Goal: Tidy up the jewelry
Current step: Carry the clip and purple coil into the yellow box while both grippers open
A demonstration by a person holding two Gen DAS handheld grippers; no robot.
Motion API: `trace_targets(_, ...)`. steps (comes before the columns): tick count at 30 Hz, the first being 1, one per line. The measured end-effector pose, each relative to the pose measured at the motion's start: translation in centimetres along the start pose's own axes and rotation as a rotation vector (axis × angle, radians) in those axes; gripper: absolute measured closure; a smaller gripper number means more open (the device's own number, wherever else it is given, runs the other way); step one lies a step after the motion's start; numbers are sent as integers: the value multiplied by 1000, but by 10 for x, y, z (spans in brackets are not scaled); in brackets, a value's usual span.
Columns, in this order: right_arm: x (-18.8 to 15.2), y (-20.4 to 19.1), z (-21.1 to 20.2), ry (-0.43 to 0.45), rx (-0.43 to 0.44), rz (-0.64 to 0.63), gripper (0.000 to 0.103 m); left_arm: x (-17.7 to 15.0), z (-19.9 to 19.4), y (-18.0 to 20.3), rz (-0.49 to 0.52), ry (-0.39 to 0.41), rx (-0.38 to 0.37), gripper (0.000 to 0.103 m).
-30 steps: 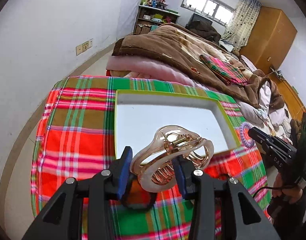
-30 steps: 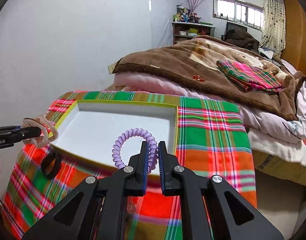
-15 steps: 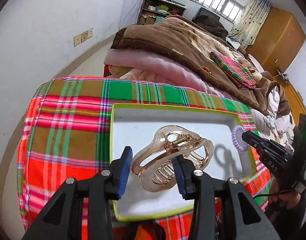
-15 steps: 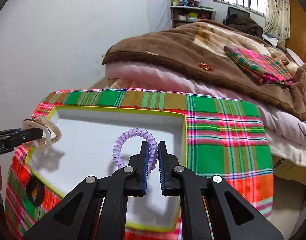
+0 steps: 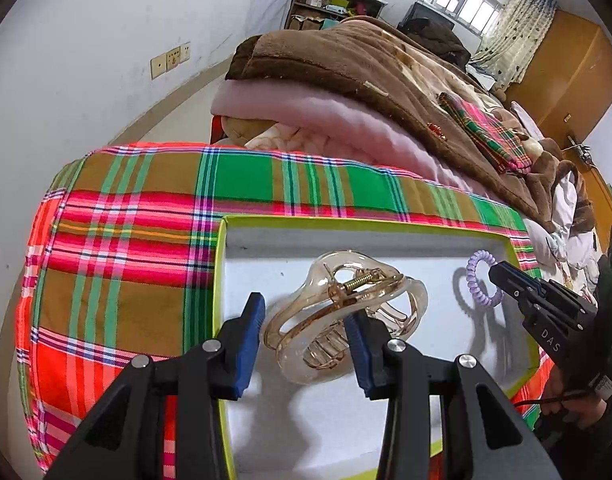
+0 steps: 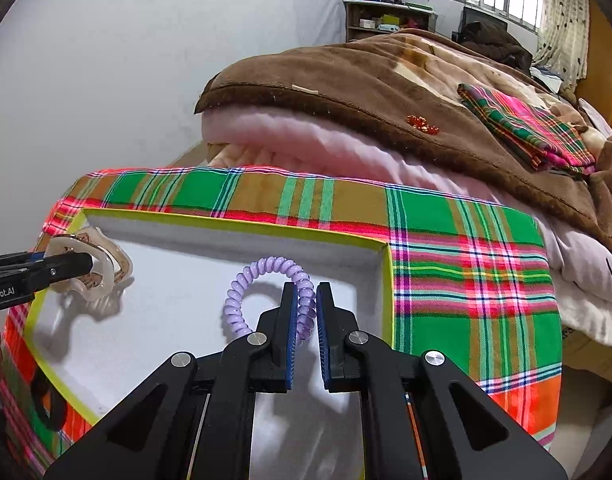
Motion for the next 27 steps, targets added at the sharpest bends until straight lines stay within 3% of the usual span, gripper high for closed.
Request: trace_targets(27, -1, -2, 14, -13, -18, -7, 93, 8, 4, -6, -11, -2, -16, 55)
Point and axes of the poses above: each gripper's, at about its wrist camera, not at the fingertips, and z roughly the way its jaws point, y to its right, x to its top, the point moved 3 cm from there along z, roughly the way its jaws point, and after that the axes turned 13 degrees about z, right-handed, at the moved point
